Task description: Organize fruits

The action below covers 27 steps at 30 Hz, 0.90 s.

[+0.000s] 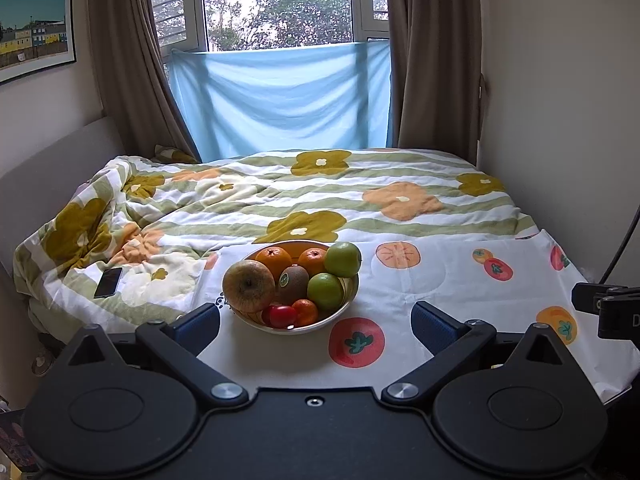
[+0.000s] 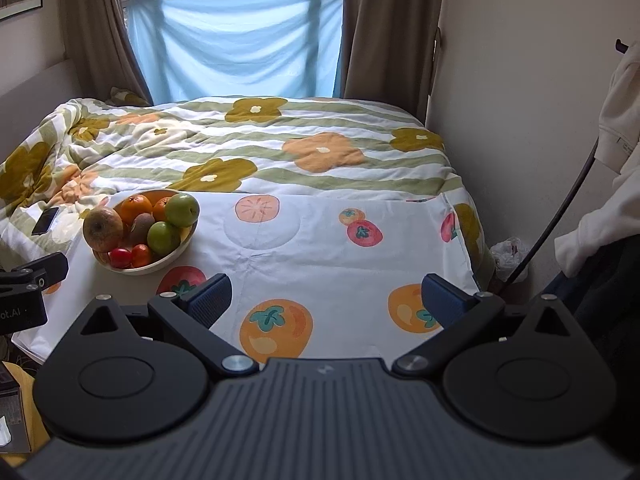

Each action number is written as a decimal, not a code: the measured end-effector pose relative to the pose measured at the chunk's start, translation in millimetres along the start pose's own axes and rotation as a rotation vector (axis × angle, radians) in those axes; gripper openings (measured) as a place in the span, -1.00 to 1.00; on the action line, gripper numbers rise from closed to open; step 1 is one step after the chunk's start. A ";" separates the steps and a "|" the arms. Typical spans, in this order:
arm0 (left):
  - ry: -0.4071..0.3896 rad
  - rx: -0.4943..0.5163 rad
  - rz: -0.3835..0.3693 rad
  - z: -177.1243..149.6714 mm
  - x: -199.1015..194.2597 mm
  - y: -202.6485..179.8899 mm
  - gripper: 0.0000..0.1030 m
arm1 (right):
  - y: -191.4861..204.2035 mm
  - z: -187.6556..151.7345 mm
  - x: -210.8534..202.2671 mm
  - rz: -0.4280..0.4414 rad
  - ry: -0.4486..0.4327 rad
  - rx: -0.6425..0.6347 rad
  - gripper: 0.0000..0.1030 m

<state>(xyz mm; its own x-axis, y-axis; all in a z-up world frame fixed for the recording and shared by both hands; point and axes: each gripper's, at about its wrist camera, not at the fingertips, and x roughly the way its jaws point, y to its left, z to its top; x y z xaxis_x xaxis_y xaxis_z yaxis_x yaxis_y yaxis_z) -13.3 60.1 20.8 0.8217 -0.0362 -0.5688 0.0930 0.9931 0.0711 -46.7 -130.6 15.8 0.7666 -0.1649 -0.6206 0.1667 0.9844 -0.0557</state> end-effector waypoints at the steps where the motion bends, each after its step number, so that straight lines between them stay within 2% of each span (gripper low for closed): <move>1: -0.002 0.003 -0.001 -0.4 -1.7 -0.2 1.00 | -0.6 0.0 -1.3 -0.003 -0.001 0.002 1.00; 27: -0.012 0.017 0.006 -5.0 -14.9 -0.4 1.00 | 1.0 -7.9 -8.6 0.008 0.012 0.018 1.00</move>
<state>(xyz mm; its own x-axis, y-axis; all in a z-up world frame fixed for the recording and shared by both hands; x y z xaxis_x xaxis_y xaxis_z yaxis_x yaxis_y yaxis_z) -28.3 60.7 25.2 0.8289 -0.0313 -0.5585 0.0970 0.9913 0.0884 -58.0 -127.7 15.0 0.7606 -0.1559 -0.6302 0.1715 0.9845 -0.0366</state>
